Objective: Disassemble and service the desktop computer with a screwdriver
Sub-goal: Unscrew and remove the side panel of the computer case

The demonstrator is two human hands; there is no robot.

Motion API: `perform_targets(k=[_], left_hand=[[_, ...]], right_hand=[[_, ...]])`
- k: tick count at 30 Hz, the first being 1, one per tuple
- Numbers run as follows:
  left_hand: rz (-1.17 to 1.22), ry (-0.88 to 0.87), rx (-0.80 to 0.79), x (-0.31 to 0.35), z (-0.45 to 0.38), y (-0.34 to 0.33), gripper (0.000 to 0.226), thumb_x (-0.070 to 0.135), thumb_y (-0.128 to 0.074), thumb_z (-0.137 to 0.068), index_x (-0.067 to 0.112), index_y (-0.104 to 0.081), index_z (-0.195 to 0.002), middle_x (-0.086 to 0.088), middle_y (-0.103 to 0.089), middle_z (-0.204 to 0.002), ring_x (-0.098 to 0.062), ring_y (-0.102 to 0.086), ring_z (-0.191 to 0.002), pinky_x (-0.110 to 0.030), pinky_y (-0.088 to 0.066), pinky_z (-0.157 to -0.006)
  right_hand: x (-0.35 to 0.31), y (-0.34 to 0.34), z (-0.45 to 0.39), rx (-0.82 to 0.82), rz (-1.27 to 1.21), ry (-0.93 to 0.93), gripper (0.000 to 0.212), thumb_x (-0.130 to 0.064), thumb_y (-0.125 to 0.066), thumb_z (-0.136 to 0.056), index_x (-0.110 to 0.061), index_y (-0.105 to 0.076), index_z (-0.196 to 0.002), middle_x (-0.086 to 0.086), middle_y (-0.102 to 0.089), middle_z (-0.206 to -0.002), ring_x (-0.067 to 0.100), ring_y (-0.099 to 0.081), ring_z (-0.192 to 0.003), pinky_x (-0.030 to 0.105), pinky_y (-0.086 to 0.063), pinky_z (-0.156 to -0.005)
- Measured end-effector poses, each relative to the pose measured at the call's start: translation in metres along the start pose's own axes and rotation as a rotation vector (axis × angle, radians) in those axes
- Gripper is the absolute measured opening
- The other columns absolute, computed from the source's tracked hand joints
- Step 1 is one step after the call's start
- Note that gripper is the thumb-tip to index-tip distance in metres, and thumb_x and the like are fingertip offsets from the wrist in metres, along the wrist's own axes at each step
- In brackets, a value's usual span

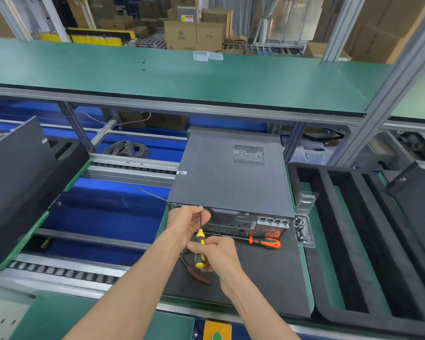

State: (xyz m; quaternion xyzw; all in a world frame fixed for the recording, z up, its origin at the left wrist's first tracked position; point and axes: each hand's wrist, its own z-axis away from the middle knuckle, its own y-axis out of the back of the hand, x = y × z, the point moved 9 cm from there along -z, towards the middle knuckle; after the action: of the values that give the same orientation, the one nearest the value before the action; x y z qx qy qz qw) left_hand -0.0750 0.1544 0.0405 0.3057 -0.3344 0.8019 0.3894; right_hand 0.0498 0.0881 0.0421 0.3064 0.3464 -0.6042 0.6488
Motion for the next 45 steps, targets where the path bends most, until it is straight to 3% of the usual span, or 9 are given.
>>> perform_targets(k=[9,12,16,20,25,30,35,39,45], left_hand=[[0.328,0.003,0.103,-0.017,0.006,0.010,0.024,0.007,-0.038,-0.082,0.011,-0.040,-0.058,-0.009,-0.056,-0.049,-0.024,-0.062,-0.055,-0.029,-0.052,-0.055],[0.339,0.040,0.027,-0.028,0.009,0.001,0.033,0.015,-0.039,-0.084,0.012,-0.037,-0.051,-0.016,-0.057,-0.059,-0.022,-0.055,-0.046,-0.024,-0.046,-0.047],[0.233,0.152,-0.126,-0.054,0.015,-0.034,0.040,0.018,-0.044,-0.102,0.003,-0.051,-0.065,-0.024,-0.068,-0.078,-0.023,-0.066,-0.053,-0.027,-0.050,-0.046],[0.152,0.253,-0.349,-0.082,0.034,-0.080,0.029,0.001,-0.034,-0.105,-0.012,-0.057,-0.114,-0.028,-0.073,-0.098,-0.029,-0.075,-0.083,-0.034,-0.059,-0.064],[0.153,0.349,-0.491,-0.118,0.055,-0.122,0.046,-0.023,-0.025,-0.088,-0.018,-0.054,-0.123,-0.034,-0.063,-0.121,-0.038,-0.066,-0.114,-0.036,-0.059,-0.088],[0.053,0.416,-0.344,-0.173,0.067,-0.168,0.024,-0.014,-0.041,-0.093,-0.017,-0.058,-0.109,-0.033,-0.065,-0.112,-0.039,-0.064,-0.111,-0.044,-0.050,-0.102],[0.129,0.480,-0.235,-0.207,0.066,-0.226,0.027,0.006,-0.034,-0.103,0.004,-0.051,-0.083,-0.011,-0.049,-0.084,-0.027,-0.047,-0.070,-0.031,-0.046,-0.070],[0.140,0.491,-0.172,-0.210,0.055,-0.257,0.033,0.010,-0.037,-0.105,-0.001,-0.056,-0.080,-0.016,-0.055,-0.083,-0.026,-0.057,-0.079,-0.033,-0.047,-0.104],[0.239,0.473,-0.138,-0.215,0.033,-0.284,0.033,0.015,-0.036,-0.107,0.000,-0.053,-0.084,-0.012,-0.054,-0.089,-0.022,-0.055,-0.079,-0.027,-0.047,-0.094]], right_hand=[[0.004,0.008,0.009,-0.083,0.032,0.036,0.014,-0.007,-0.069,-0.089,-0.008,-0.070,-0.076,0.007,-0.068,-0.069,0.017,-0.063,-0.063,0.036,-0.056,-0.065],[-0.003,0.021,0.011,-0.064,-0.044,0.075,0.012,-0.002,-0.064,-0.089,-0.004,-0.072,-0.081,0.010,-0.067,-0.069,0.020,-0.061,-0.061,0.034,-0.053,-0.058],[-0.014,0.047,0.011,0.020,-0.048,0.121,0.015,-0.001,-0.059,-0.080,-0.009,-0.069,-0.073,0.010,-0.062,-0.065,0.019,-0.054,-0.055,0.029,-0.044,-0.049],[-0.019,0.084,0.016,0.148,-0.086,0.148,0.012,-0.011,-0.049,-0.054,-0.018,-0.057,-0.058,0.006,-0.039,-0.055,0.016,-0.032,-0.045,0.025,-0.022,-0.045],[-0.008,0.146,0.025,0.300,-0.156,0.166,0.023,0.000,-0.046,-0.064,-0.022,-0.048,-0.055,0.003,-0.029,-0.058,0.014,-0.022,-0.046,0.025,-0.017,-0.045],[0.007,0.220,0.040,0.553,-0.234,0.174,0.033,0.003,-0.051,-0.068,-0.023,-0.039,-0.051,-0.004,-0.031,-0.053,0.014,-0.023,-0.049,0.028,-0.020,-0.049],[0.025,0.273,0.050,0.706,-0.260,0.136,0.038,0.005,-0.048,-0.076,-0.021,-0.037,-0.051,-0.001,-0.032,-0.054,0.016,-0.025,-0.052,0.029,-0.020,-0.051],[0.038,0.295,0.055,0.730,-0.253,0.098,0.031,0.002,-0.050,-0.081,-0.017,-0.036,-0.061,0.002,-0.033,-0.058,0.015,-0.026,-0.051,0.032,-0.021,-0.052],[0.046,0.313,0.054,0.741,-0.227,0.067,0.029,0.003,-0.049,-0.083,-0.015,-0.037,-0.064,0.003,-0.034,-0.057,0.014,-0.026,-0.049,0.029,-0.022,-0.050]])
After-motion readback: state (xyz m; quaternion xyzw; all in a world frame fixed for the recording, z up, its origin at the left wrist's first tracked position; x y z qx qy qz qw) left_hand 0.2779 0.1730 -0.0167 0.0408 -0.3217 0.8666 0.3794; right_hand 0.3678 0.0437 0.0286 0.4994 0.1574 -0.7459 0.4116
